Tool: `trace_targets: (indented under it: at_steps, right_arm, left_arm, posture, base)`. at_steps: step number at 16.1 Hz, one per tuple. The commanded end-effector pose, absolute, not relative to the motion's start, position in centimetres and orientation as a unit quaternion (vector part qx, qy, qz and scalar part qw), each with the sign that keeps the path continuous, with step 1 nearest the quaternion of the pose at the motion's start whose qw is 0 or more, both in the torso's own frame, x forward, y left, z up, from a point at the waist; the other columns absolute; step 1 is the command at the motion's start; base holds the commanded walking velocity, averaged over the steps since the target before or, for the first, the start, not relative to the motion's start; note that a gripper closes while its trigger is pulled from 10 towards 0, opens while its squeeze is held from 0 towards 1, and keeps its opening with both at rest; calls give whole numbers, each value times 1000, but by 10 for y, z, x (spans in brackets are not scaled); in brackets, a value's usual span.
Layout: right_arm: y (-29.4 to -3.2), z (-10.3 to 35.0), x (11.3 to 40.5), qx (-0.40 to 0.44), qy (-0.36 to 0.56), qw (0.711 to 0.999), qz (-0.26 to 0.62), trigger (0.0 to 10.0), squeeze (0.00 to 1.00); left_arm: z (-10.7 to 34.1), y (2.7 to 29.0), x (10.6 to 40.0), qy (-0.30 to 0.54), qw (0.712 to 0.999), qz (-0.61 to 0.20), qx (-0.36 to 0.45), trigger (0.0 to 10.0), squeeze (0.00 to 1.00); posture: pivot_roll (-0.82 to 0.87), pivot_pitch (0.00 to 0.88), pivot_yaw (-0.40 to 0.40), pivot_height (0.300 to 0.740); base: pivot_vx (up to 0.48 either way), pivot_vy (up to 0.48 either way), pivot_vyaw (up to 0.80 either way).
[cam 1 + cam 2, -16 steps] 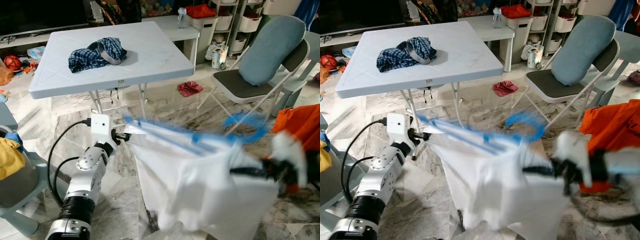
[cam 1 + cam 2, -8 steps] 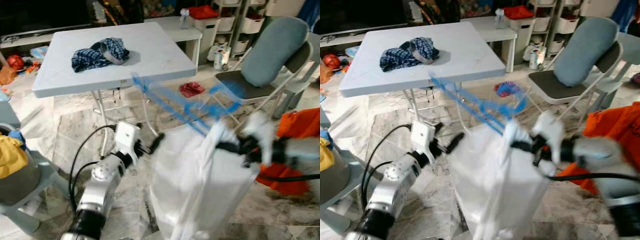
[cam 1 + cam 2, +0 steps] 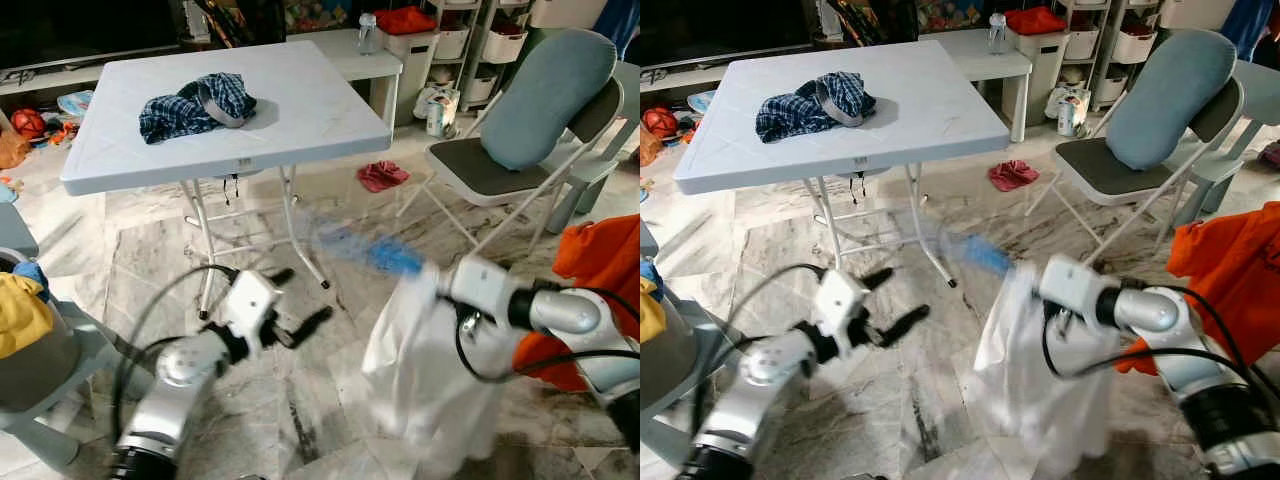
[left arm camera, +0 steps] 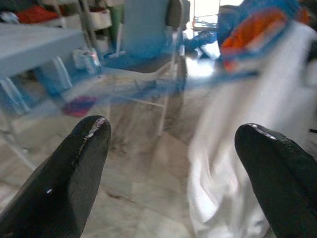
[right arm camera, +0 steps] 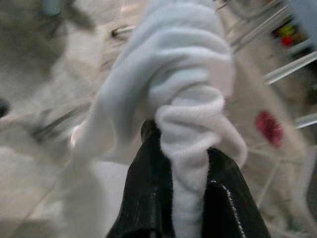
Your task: Hang hanger
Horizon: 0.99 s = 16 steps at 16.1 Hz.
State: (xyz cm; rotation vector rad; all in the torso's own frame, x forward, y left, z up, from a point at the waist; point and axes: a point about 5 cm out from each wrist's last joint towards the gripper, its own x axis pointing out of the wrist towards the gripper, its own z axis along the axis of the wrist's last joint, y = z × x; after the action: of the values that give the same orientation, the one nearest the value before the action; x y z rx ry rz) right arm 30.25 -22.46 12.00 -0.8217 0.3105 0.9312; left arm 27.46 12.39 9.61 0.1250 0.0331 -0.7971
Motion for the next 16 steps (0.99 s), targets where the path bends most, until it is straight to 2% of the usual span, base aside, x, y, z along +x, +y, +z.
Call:
trace_targets:
  at_steps: [1,3,9,10,12,13,14,15,16]
  right_arm:
    - [-228,126,300,-395,142,782,461,10000,0]
    - [-241,121,288,-405,171,734,518,10000,0]
    - [-241,135,290,-398,153,707,563,10000,0]
    - [-238,137,286,-388,147,697,584,10000,0]
    - [-240,139,281,-380,157,679,608,10000,0]
    - [-242,139,280,-390,161,668,613,10000,0]
    - [-243,140,278,-387,162,663,620,10000,0]
    - [-243,142,279,-388,158,662,622,10000,0]
    - [-240,145,279,-382,150,660,629,10000,0]
  left_arm:
    - [105,126,276,-4,917,-392,72,10000,1000]
    - [108,122,271,-10,897,-432,92,10000,1000]
    - [100,90,257,1,837,-537,104,10000,1000]
    - [99,88,255,11,819,-564,103,10000,0]
    - [96,90,255,22,794,-593,135,10000,0]
    - [100,95,260,24,793,-594,132,9412,0]
    - [102,97,262,24,794,-593,131,4902,0]
    - [102,99,263,27,792,-596,131,2157,0]
    - [101,100,264,29,787,-601,135,0,0]
  posture:
    - [-133,0,-6,740]
    - [-133,0,-6,740]
    - [-143,0,1,740]
    - [-148,0,2,740]
    - [-148,0,0,740]
    - [-148,0,1,740]
    - [-149,0,2,740]
    - [-149,0,2,740]
    - [-149,0,2,740]
  base:
    - [0,0,0]
    - [0,0,0]
    - [0,0,0]
    - [0,0,0]
    - [0,0,0]
    - [0,0,0]
    - [0,0,0]
    - [0,0,0]
    - [0,0,0]
